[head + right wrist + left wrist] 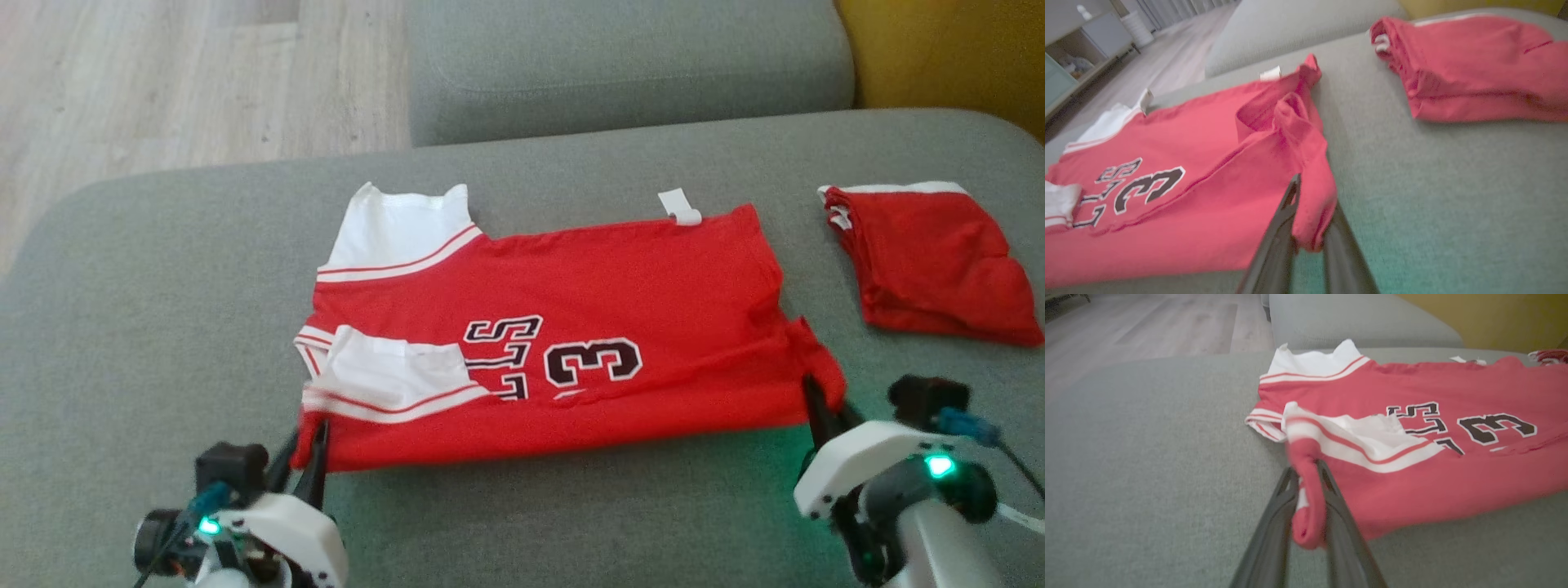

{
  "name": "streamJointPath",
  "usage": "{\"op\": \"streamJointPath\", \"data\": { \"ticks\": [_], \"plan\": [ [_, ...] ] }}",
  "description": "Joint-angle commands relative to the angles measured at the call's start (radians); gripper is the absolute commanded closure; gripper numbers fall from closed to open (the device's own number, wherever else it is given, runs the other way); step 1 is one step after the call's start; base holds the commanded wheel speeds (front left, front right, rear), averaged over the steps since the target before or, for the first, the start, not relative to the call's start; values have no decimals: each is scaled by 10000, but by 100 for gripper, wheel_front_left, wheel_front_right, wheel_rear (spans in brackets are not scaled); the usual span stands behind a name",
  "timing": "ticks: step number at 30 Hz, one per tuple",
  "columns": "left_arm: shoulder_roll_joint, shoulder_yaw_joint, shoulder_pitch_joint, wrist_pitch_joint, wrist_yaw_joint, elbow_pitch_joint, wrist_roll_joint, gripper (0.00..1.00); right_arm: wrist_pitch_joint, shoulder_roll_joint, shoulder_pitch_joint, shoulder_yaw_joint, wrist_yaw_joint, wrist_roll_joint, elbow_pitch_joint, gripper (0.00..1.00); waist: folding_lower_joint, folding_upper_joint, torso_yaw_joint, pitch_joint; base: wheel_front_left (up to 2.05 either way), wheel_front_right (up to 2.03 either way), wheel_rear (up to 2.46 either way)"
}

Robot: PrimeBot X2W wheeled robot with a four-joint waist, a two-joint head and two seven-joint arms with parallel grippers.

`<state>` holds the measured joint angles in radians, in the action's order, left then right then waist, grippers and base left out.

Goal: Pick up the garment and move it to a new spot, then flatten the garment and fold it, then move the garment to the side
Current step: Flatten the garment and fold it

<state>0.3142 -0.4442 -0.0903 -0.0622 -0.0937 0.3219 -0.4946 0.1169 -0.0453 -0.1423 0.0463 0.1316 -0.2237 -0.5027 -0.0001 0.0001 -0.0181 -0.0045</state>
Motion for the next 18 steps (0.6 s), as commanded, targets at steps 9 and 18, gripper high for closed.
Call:
{"op": "streamJointPath", "data": {
  "ticks": [9, 18],
  "plan": [
    [-70, 1183, -1350, 2216, -295, -695, 8, 0, -2186, -49, -283, -677, -9, -1257, 2546, 0, 1, -1, -327, 644, 0, 0, 0],
    [132, 1327, -3380, 2847, 304, -777, 350, 0, -3483, -49, -1049, -1058, -9, -1457, 3001, 0, 1, -1, -712, 1623, 0, 0, 0]
  ]
}}
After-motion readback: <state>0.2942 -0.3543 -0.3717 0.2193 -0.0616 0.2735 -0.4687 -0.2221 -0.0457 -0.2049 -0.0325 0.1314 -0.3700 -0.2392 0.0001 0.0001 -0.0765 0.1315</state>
